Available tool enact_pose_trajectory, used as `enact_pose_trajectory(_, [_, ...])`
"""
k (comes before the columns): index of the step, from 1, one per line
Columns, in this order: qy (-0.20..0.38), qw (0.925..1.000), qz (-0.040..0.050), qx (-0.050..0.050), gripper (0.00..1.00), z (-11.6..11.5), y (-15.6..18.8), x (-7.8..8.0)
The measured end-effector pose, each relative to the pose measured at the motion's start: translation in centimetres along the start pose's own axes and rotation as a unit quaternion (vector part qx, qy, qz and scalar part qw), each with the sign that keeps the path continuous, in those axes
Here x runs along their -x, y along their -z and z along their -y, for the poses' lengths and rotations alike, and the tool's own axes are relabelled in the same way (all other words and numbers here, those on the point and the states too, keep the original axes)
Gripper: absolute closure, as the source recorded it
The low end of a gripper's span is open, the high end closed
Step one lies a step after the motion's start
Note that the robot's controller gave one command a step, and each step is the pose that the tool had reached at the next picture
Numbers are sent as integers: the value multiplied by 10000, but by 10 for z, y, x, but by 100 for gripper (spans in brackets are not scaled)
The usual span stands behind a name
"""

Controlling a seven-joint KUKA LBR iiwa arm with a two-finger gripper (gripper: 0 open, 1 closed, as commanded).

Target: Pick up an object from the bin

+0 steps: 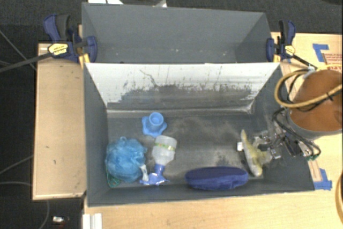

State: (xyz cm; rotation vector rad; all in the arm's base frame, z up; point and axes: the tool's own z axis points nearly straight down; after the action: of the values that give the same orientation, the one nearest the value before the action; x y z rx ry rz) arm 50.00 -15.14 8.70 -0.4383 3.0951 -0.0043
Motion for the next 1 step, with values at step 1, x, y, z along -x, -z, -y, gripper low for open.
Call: enact_pose_trajectory(1, [4,10000,0,0,100,0,0,0])
